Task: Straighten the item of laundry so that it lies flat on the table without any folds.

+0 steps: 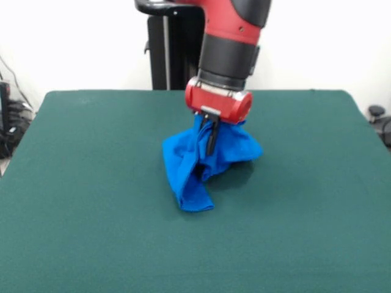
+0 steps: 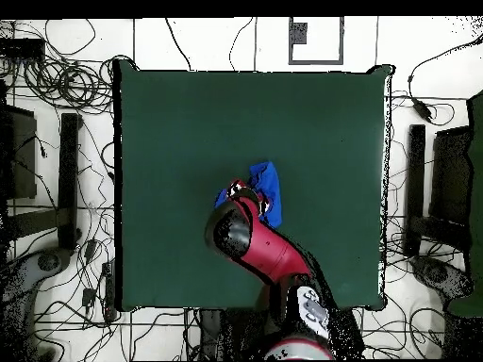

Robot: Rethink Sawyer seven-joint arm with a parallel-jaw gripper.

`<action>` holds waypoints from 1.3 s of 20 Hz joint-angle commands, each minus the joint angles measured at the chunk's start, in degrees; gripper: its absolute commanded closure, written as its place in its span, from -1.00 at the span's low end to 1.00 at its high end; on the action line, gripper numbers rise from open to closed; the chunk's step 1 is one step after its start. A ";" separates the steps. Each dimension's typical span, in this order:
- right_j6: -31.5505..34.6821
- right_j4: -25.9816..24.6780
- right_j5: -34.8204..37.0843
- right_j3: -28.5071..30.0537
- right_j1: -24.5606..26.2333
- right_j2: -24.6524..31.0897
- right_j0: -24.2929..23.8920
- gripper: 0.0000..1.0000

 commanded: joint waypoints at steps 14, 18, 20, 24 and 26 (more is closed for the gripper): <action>16.50 1.30 3.28 8.67 -4.23 5.52 -2.44 1.00; 17.67 1.60 2.80 11.29 -6.87 4.79 -1.32 1.00; 18.17 2.40 3.70 12.54 -8.76 3.95 -0.29 1.00; 17.97 5.29 8.37 12.57 -11.48 0.73 3.02 1.00; 17.50 6.74 11.52 11.57 -12.20 -1.99 5.35 1.00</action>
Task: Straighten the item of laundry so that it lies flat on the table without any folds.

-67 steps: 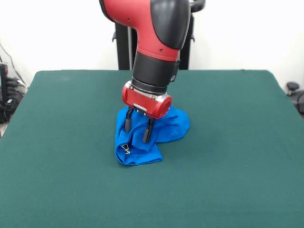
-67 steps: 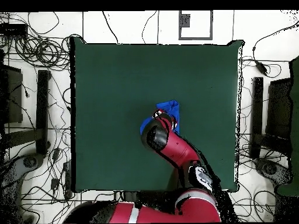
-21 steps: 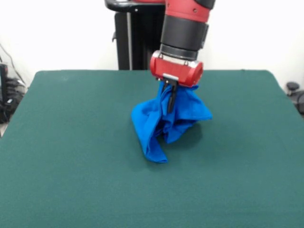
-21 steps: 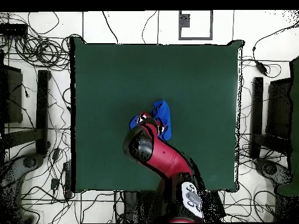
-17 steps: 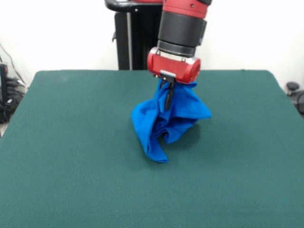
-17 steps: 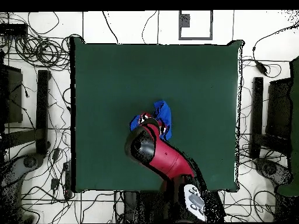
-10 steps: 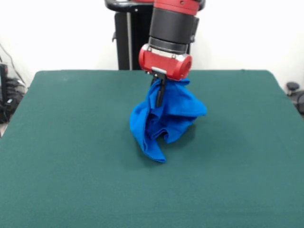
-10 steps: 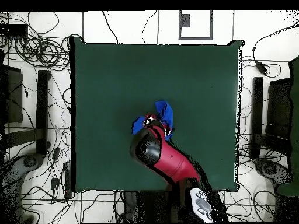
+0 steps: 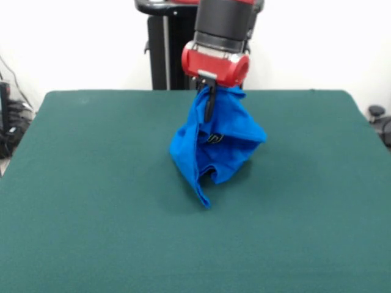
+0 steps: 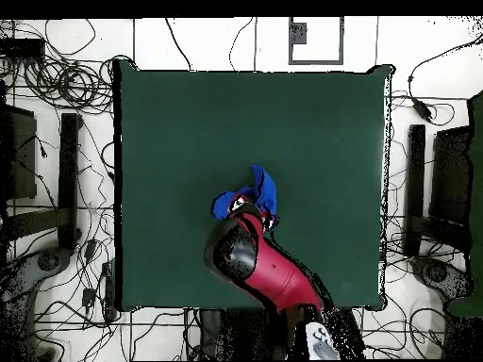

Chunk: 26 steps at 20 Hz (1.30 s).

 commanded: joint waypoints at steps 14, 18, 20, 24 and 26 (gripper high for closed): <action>17.83 8.56 16.53 2.04 -4.95 -9.09 11.98 1.00; 17.63 8.72 16.49 2.62 -5.80 -9.26 11.79 1.00; 18.06 8.97 18.75 1.78 -5.98 -11.03 13.08 1.00; 19.33 8.74 23.12 -0.29 -6.63 -15.21 16.21 1.00; 20.20 8.70 24.07 -0.29 -7.21 -16.69 17.81 1.00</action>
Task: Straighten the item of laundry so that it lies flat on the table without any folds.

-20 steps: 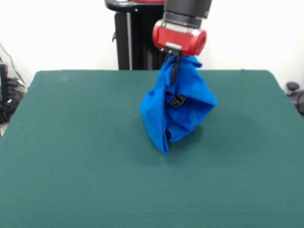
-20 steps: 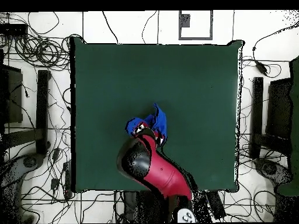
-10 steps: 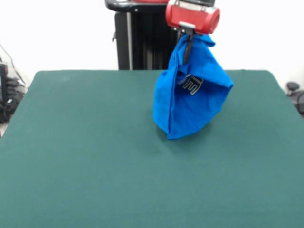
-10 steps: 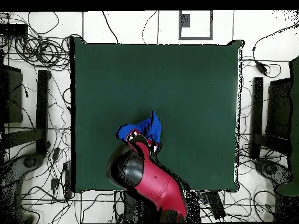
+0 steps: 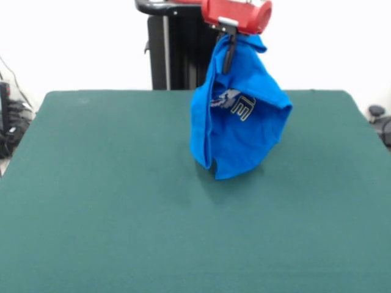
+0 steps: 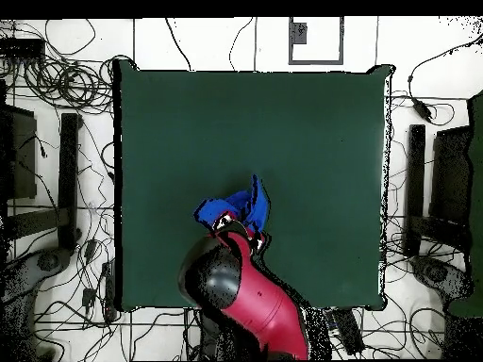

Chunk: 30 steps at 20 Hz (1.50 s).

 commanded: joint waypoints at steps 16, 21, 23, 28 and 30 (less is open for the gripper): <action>26.62 3.69 16.19 -2.28 -1.07 -10.64 13.80 1.00; 27.92 1.62 20.23 -4.69 -1.57 -12.55 13.91 1.00; 29.32 0.74 22.71 -6.08 -1.75 -14.19 15.17 1.00; 33.28 -1.76 30.71 -10.79 -2.36 -20.25 19.54 1.00; 34.62 -2.25 33.58 -12.18 -2.65 -22.43 21.22 1.00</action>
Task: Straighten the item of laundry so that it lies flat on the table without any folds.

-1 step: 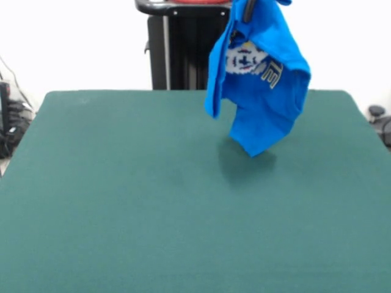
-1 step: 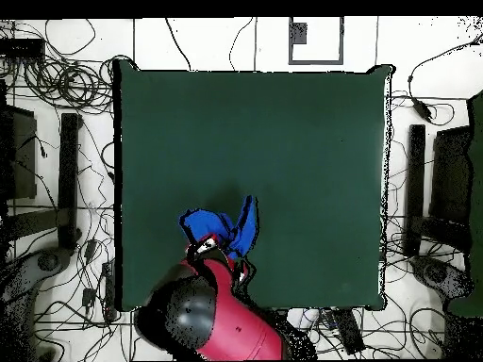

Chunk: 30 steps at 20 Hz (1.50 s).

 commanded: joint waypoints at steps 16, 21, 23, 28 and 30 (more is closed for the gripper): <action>25.94 -3.04 23.44 -12.78 -0.58 -7.56 8.35 1.00; 22.74 -1.28 15.79 -9.41 1.88 -1.29 3.81 1.00; 20.60 -1.20 11.79 -8.53 3.49 1.19 1.74 1.00; 15.66 -2.71 1.92 -6.21 4.88 7.08 -3.63 1.00; 15.19 -3.86 2.08 -6.29 4.09 7.48 -4.50 1.00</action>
